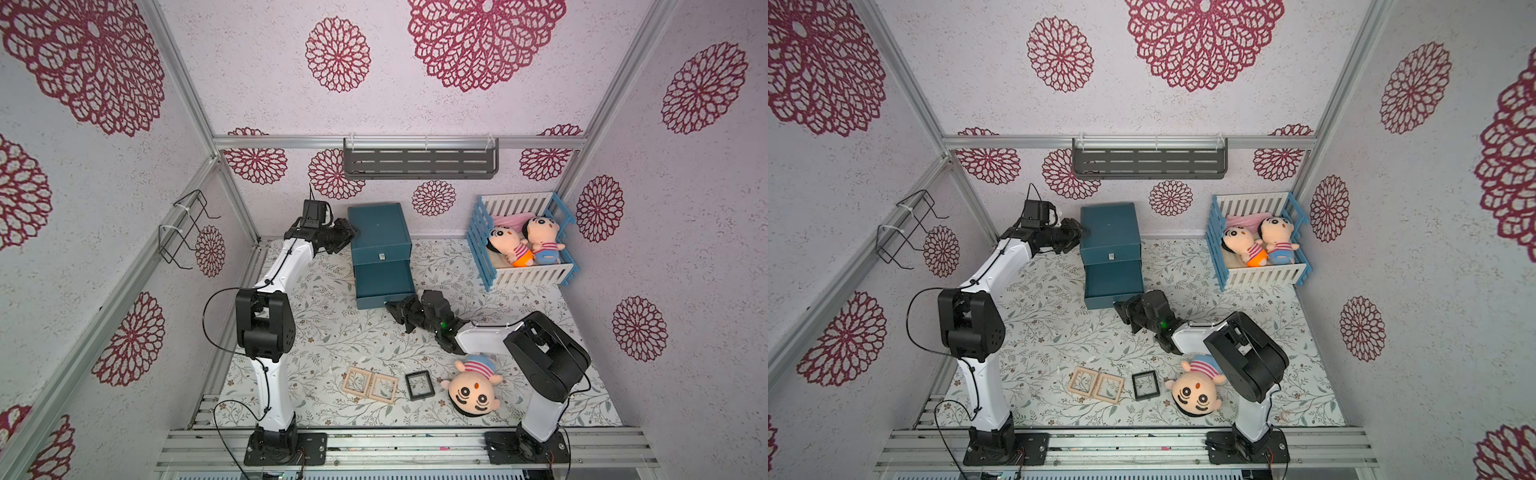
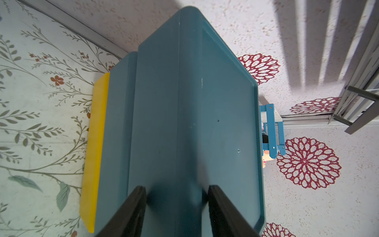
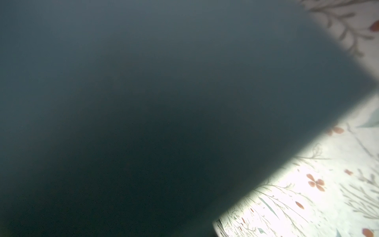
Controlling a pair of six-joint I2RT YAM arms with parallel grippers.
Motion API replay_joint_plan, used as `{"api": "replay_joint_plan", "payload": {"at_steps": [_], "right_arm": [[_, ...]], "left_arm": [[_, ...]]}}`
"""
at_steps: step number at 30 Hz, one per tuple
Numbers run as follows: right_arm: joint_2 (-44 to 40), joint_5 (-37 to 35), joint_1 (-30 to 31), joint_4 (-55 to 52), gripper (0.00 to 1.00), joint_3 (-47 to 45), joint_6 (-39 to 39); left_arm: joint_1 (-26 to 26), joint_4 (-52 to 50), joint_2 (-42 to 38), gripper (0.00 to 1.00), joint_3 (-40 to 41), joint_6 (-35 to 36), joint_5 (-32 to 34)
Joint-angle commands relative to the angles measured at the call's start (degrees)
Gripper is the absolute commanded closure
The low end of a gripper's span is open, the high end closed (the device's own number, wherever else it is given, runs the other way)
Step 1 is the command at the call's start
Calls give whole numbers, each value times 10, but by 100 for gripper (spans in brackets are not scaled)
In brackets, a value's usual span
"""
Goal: Place the brooch boxes into the drawer by color
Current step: Open the drawer in the storage box.
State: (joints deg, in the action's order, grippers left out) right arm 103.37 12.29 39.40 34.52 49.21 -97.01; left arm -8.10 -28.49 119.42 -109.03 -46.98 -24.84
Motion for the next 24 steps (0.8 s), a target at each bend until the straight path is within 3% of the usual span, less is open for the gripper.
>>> {"api": "replay_joint_plan", "payload": {"at_steps": [1, 4, 8, 16, 24], "right_arm": [[-32, 4, 4, -18, 98, 4, 14], [-46, -5, 4, -48, 72, 11, 32], [-69, -15, -1, -84, 54, 17, 68], [-135, -31, -25, -175, 47, 14, 174], [-232, -74, -58, -298, 50, 4, 355]], "left_arm": [[-7, 3, 14, 45, -8, 0, -9], [-8, 2, 9, 44, -10, 0, -5], [-7, -4, -2, 41, -11, 0, 3], [-10, -6, -61, 38, 15, 6, 33], [-34, -9, -201, 37, 132, 41, 124]]}}
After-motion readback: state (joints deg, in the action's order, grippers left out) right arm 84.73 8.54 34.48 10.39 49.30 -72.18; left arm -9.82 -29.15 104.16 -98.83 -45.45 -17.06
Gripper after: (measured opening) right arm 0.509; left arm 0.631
